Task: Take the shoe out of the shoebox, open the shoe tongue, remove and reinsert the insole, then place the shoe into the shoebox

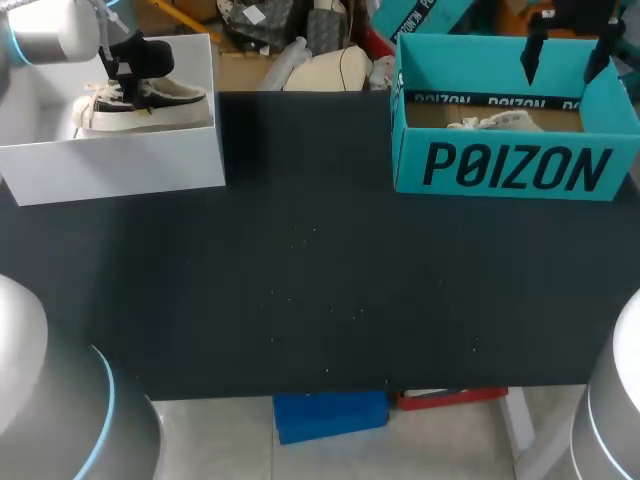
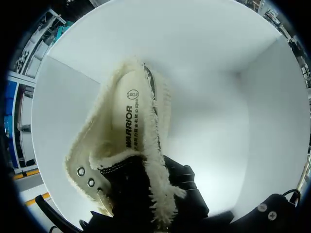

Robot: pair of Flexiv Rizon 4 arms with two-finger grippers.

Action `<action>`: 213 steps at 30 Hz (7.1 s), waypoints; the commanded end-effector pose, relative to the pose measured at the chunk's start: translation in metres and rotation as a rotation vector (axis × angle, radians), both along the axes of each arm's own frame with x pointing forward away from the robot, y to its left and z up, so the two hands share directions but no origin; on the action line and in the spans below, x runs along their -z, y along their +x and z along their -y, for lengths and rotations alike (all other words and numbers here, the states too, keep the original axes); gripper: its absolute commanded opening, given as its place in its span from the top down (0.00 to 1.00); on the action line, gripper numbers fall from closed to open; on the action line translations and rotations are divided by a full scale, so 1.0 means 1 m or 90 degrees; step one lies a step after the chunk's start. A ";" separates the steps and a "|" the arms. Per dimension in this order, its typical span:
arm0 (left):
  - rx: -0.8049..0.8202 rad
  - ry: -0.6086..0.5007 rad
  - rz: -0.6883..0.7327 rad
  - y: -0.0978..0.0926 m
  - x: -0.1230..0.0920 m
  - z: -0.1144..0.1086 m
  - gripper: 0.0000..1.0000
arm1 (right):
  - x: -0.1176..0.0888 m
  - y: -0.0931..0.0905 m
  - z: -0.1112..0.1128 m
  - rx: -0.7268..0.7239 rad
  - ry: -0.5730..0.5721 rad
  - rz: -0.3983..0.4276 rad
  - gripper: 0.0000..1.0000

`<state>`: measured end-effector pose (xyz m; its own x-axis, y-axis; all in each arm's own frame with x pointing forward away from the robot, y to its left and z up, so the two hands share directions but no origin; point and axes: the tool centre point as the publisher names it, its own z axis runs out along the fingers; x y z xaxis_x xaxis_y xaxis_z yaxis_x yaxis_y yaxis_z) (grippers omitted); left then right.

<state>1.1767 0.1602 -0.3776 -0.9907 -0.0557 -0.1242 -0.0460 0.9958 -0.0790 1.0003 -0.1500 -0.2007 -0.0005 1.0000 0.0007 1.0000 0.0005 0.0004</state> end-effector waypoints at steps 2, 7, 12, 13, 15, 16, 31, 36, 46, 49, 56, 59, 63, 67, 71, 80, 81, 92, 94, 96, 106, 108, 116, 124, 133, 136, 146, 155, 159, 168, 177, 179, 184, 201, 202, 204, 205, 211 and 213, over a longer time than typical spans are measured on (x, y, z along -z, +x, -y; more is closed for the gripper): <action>-0.003 0.006 0.049 -0.037 -0.068 0.002 1.00 | 0.000 0.000 0.000 0.000 0.000 0.000 0.00; -0.022 0.011 0.097 -0.058 -0.124 0.012 1.00 | 0.000 0.000 0.000 0.000 0.000 0.000 0.00; -0.039 0.014 0.145 -0.091 -0.178 0.034 1.00 | 0.000 0.000 0.000 0.000 0.000 0.000 0.00; -0.039 0.015 0.158 -0.100 -0.189 0.040 1.00 | 0.000 0.000 0.000 0.000 0.000 0.000 0.00; -0.044 0.012 0.179 -0.118 -0.209 0.053 1.00 | 0.000 0.000 0.000 0.000 0.000 0.000 0.00; -0.048 0.014 0.187 -0.128 -0.218 0.060 1.00 | 0.000 0.000 0.000 0.000 0.000 0.000 0.00; -0.032 0.042 0.259 -0.297 -0.263 0.184 1.00 | 0.000 0.000 0.000 0.000 0.000 0.000 0.00; -0.012 0.051 0.243 -0.339 -0.237 0.223 1.00 | 0.000 0.000 0.000 0.000 0.000 0.000 0.00; 0.022 0.053 0.194 -0.384 -0.168 0.273 1.00 | 0.000 0.000 0.000 0.000 0.000 0.000 0.00; 0.024 0.052 0.184 -0.388 -0.146 0.280 1.00 | 0.000 0.000 0.000 0.000 0.000 0.000 0.00; 0.033 0.049 0.161 -0.389 -0.094 0.293 1.00 | 0.000 0.000 0.000 0.000 0.000 0.000 0.00; 0.039 0.039 0.152 -0.387 -0.073 0.301 1.00 | 0.000 0.000 0.000 0.000 0.000 0.000 0.00; 0.045 0.028 0.148 -0.381 -0.052 0.310 1.00 | 0.000 0.000 0.000 0.000 0.000 0.000 0.00; 0.045 0.024 0.144 -0.373 -0.034 0.316 1.00 | 0.000 0.000 0.000 0.000 0.000 0.000 0.00; 0.047 0.023 0.140 -0.369 -0.014 0.321 1.00 | 0.000 0.000 0.000 0.000 0.000 0.000 0.00; 0.050 0.027 0.124 -0.363 0.019 0.326 1.00 | 0.000 0.000 0.000 0.000 0.000 0.000 0.00; 0.056 0.020 0.119 -0.364 0.021 0.328 1.00 | 0.000 0.000 0.000 0.000 0.000 0.000 0.00; 0.104 0.003 0.116 -0.377 0.012 0.333 0.00 | 0.000 0.000 0.000 0.000 0.000 0.000 0.00; 0.109 -0.010 0.115 -0.381 0.000 0.334 0.00 | 0.000 0.000 0.000 0.000 0.000 0.000 0.00; 0.116 -0.030 0.112 -0.384 -0.015 0.334 0.00 | 0.000 0.000 0.000 0.000 0.000 0.000 0.00; 0.180 -0.205 0.080 -0.408 -0.096 0.324 0.00 | 0.000 0.000 0.000 0.000 0.000 0.000 0.00; 0.183 -0.245 0.064 -0.409 -0.106 0.315 0.00 | 0.000 0.000 0.000 0.000 0.000 0.000 0.00; 0.150 -0.339 0.035 -0.401 -0.130 0.263 0.00 | 0.000 0.000 0.000 0.000 0.000 0.000 0.00; 0.147 -0.375 0.029 -0.396 -0.133 0.224 0.00 | 0.000 0.000 0.000 0.000 0.000 0.000 0.00; 0.155 -0.440 -0.013 -0.394 -0.131 0.203 0.00 | 0.000 0.000 0.000 0.000 0.000 0.000 0.00; 0.155 -0.440 -0.013 -0.394 -0.131 0.203 0.00 | 0.000 0.000 0.000 0.000 0.000 0.000 0.00; 0.155 -0.440 -0.013 -0.394 -0.131 0.203 0.00 | 0.000 0.000 0.000 0.000 0.000 0.000 0.00; 0.155 -0.440 -0.013 -0.394 -0.131 0.203 0.00 | -0.020 -0.013 -0.071 -0.225 -0.021 0.043 0.00; 0.155 -0.440 -0.013 -0.394 -0.131 0.203 0.00 | -0.029 -0.072 -0.142 -0.467 -0.014 0.091 0.00; 0.155 -0.440 -0.013 -0.394 -0.131 0.203 0.00 | -0.029 -0.093 -0.157 -0.529 0.001 0.097 0.00; 0.155 -0.440 -0.013 -0.394 -0.131 0.203 0.00 | -0.029 -0.093 -0.157 -0.529 0.001 0.097 0.00; 0.155 -0.440 -0.013 -0.394 -0.131 0.203 0.00 | -0.029 -0.093 -0.157 -0.529 0.001 0.097 0.00; 0.155 -0.440 -0.013 -0.394 -0.131 0.203 0.00 | -0.029 -0.093 -0.157 -0.529 0.001 0.097 0.00; 0.155 -0.440 -0.013 -0.394 -0.131 0.203 0.00 | -0.040 -0.135 -0.211 -0.653 0.039 0.119 0.00; 0.155 -0.440 -0.013 -0.394 -0.131 0.203 0.00 | -0.039 -0.147 -0.224 -0.699 0.045 0.116 0.00; 0.155 -0.440 -0.013 -0.394 -0.131 0.203 0.00 | -0.035 -0.171 -0.252 -0.774 0.081 0.102 0.00; 0.155 -0.440 -0.013 -0.394 -0.131 0.203 0.00 | -0.030 -0.182 -0.264 -0.807 0.081 0.091 0.00; 0.155 -0.440 -0.013 -0.394 -0.131 0.203 0.00 | -0.012 -0.212 -0.299 -0.899 0.114 0.110 0.00; 0.155 -0.440 -0.013 -0.394 -0.131 0.203 0.00 | -0.012 -0.212 -0.299 -0.899 0.114 0.110 0.00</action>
